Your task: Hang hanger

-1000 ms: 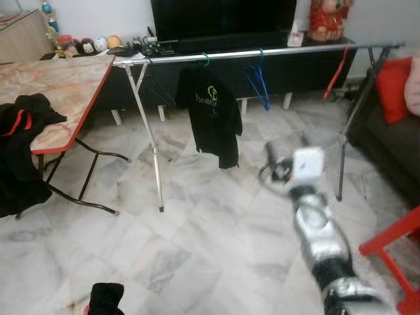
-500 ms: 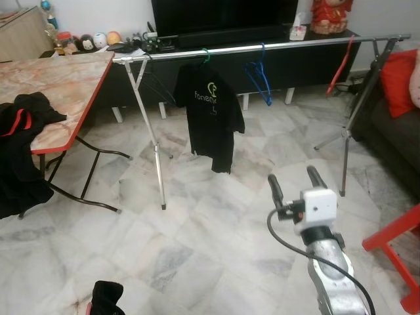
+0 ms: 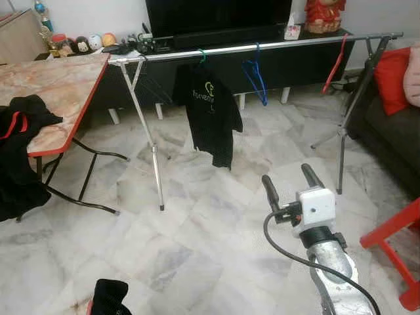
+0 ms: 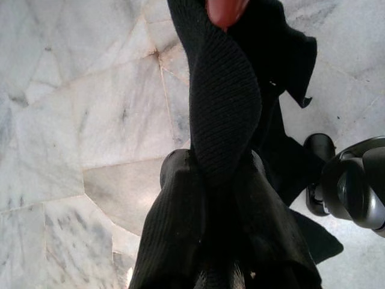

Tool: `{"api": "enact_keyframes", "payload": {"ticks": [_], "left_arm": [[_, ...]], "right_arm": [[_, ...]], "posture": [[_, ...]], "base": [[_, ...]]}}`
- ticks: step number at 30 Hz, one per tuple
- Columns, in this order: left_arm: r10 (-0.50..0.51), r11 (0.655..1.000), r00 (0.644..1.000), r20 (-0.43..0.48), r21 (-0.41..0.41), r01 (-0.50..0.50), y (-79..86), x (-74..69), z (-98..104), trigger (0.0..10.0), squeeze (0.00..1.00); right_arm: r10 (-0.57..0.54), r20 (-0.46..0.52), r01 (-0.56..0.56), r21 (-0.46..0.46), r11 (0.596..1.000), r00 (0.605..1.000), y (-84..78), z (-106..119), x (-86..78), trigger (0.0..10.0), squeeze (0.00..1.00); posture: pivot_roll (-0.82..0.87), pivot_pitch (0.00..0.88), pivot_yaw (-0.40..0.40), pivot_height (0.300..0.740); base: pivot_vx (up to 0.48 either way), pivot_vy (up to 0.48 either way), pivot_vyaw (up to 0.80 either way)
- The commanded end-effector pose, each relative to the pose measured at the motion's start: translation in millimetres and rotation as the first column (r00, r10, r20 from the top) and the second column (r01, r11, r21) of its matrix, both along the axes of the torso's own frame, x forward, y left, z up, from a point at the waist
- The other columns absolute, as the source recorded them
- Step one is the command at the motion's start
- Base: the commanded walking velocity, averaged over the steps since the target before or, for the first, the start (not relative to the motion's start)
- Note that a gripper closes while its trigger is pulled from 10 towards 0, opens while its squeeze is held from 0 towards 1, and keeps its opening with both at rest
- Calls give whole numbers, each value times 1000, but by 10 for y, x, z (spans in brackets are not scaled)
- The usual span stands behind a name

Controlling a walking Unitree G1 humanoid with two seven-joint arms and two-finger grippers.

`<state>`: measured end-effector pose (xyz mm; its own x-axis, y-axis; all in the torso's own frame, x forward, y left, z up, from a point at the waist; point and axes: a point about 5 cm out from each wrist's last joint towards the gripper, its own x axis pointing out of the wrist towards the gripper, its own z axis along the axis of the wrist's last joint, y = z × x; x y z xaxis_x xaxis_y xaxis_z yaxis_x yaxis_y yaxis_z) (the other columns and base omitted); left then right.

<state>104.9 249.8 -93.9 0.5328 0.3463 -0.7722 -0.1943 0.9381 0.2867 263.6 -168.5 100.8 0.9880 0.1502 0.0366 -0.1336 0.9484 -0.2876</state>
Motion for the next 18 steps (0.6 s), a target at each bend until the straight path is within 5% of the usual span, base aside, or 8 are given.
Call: {"api": "enact_keyframes", "payload": {"ticks": [1,2,6,7,8,15,16,18], "left_arm": [[-4,1000,1000,-1,3,4,7,-20,-2,10000,0],[-4,1000,1000,0,3,4,6,-18,-2,10000,0],[-1,1000,1000,1,3,1,6,-18,-2,10000,0],[-1,1000,1000,1,3,1,6,-18,-2,10000,0],[0,1000,1000,0,2,0,7,-21,-3,10000,0],[2,1000,1000,-1,0,-2,9,-24,-4,10000,0],[2,1000,1000,-1,0,-2,9,-24,-4,10000,0],[3,1000,1000,0,-1,-3,9,-22,-4,10000,0]], "right_arm": [[-32,-46,32,-10,999,998,-24,-55,11,10000,0],[-63,-62,64,19,998,996,-56,-67,16,0,0],[-194,-184,229,188,955,964,-185,-146,60,0,0],[-231,-261,310,324,894,937,-226,-195,78,4235,0],[-186,-334,353,560,749,924,-194,-227,104,10000,0],[-89,-405,397,790,468,910,-171,-292,170,10000,0],[-80,-401,388,788,479,913,-162,-296,177,0,0],[-57,-401,372,774,512,914,-139,-295,185,0,0]], "posture": [[-62,0,80,740],[-60,0,77,740],[-58,0,77,740],[-57,0,77,740],[-57,0,77,740],[-51,0,74,740],[-51,0,74,740],[-46,0,72,740]], "base": [[0,0,0],[0,0,0],[0,0,0],[0,0,0],[0,0,0],[0,0,0],[0,0,0],[0,0,0]]}}
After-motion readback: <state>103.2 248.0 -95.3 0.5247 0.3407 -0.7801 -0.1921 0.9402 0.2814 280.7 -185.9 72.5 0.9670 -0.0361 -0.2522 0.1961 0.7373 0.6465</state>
